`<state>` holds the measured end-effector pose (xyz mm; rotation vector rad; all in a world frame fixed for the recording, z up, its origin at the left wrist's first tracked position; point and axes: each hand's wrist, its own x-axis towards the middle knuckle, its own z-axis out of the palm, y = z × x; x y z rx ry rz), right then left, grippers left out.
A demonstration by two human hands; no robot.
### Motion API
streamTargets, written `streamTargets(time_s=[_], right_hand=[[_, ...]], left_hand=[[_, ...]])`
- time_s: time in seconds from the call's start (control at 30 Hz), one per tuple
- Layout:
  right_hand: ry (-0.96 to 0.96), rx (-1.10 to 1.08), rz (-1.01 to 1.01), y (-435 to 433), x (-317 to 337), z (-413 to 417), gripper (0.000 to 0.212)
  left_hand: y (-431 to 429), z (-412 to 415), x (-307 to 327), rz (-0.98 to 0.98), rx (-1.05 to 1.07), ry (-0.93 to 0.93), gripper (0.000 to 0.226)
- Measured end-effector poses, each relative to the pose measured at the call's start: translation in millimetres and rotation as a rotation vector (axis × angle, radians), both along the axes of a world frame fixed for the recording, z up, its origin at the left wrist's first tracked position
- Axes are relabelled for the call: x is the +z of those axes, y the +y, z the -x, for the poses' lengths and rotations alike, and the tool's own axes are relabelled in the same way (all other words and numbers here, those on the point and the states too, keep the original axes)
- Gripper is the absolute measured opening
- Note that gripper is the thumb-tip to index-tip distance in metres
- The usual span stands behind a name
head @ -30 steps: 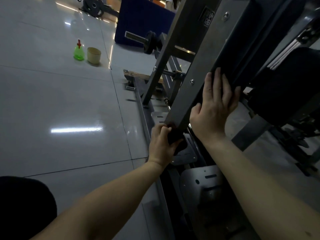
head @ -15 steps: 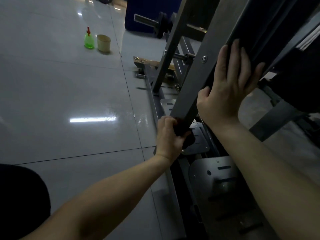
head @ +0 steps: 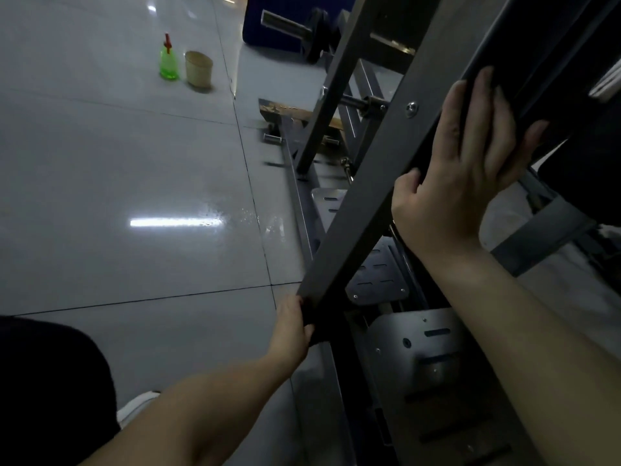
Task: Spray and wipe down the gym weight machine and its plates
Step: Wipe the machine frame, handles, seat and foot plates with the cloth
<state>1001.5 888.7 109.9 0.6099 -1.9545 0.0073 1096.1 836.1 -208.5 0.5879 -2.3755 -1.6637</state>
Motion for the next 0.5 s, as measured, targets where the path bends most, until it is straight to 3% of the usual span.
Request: streamTargets(time_s=[0.33,0.5], right_hand=[[-0.025,-0.021,-0.013,-1.8,2.9,-2.6,0.083],[-0.021,-0.008,-0.019,-0.8,2.3,-2.2,0.082]], left_hand=[[-33.1,48.1,121.1,0.016,0.022,0.561,0.059],[-21.1,35.6,63.7,0.022,-0.001,0.467,0.061]])
